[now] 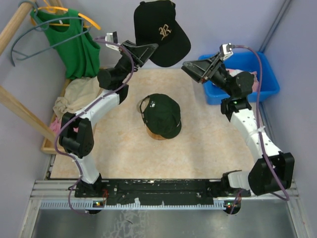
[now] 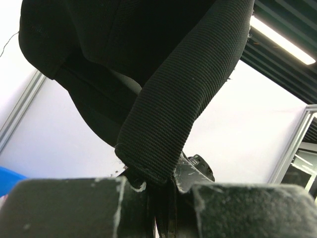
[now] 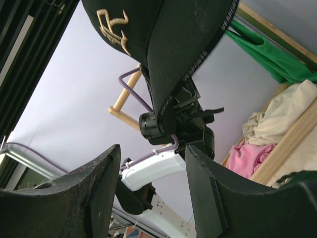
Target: Stack the hats
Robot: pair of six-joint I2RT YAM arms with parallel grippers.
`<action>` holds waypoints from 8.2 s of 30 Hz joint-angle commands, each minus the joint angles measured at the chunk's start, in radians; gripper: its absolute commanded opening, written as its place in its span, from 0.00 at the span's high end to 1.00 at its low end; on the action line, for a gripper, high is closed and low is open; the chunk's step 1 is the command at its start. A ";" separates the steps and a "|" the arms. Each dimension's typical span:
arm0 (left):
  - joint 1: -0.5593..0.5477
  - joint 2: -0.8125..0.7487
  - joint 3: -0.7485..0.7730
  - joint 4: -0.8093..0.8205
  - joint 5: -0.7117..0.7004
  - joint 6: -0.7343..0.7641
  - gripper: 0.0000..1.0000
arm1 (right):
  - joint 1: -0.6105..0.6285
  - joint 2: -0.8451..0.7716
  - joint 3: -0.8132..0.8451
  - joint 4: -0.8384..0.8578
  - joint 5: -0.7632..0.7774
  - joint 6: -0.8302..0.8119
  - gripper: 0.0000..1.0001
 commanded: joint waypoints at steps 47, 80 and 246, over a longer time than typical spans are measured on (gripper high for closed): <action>0.149 0.006 -0.242 0.345 -0.174 -0.439 0.27 | -0.046 0.265 0.135 0.746 -0.076 0.752 1.00; 0.014 0.091 0.010 0.336 -0.377 -0.647 0.79 | -0.010 0.300 -0.057 0.827 -0.134 0.740 1.00; 0.332 -0.121 -0.565 -1.257 0.481 0.779 0.80 | -0.041 0.232 -0.356 -0.027 -0.535 0.072 1.00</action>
